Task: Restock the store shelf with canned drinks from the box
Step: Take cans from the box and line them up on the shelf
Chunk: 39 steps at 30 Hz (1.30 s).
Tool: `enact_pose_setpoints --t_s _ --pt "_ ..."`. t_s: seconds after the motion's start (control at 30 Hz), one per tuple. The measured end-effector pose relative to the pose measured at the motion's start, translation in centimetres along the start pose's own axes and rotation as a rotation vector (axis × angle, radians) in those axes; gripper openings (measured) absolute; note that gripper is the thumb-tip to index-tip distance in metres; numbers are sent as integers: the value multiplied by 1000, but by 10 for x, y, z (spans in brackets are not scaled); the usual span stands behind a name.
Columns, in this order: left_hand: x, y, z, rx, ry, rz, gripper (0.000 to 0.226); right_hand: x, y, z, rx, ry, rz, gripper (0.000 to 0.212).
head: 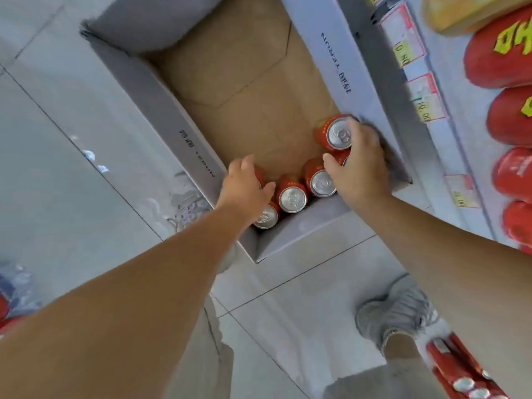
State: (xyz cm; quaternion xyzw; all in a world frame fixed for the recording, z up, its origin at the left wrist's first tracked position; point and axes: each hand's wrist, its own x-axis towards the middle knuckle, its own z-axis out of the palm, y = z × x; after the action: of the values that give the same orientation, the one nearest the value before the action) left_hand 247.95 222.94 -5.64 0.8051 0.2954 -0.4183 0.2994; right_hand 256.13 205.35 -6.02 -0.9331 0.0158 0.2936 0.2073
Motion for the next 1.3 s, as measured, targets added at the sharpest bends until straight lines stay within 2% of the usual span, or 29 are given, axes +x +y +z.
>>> enact_pose_setpoints --t_s 0.1,0.23,0.4,0.5,0.6,0.73,0.9,1.03,1.17,1.3 --pt "17 -8 22 59 -18 -60 69 7 9 20 -58 51 -16 82" --pt "28 -11 26 227 3 -30 59 18 9 34 -160 141 -1 98" --pt "36 -11 19 297 -33 -5 65 27 6 45 -234 174 43 79" --pt "29 -9 6 200 -14 23 64 29 4 39 -147 111 18 70" --pt "8 2 -14 1 47 62 65 22 -1 12 24 76 -1 68" --pt "-45 31 -63 -77 96 140 63 -21 -29 -53 152 137 -34 68" --pt "-146 75 -142 -111 187 260 55 -104 -82 -171 364 215 -37 65" --pt "-248 114 -211 -130 270 386 58 -181 -128 -287 437 295 -109 63" --pt "-369 160 -279 -110 341 491 64 -269 -175 -401 470 433 -195 66" --pt "-488 203 -324 -189 427 609 63 -359 -207 -497 570 576 -288 66"
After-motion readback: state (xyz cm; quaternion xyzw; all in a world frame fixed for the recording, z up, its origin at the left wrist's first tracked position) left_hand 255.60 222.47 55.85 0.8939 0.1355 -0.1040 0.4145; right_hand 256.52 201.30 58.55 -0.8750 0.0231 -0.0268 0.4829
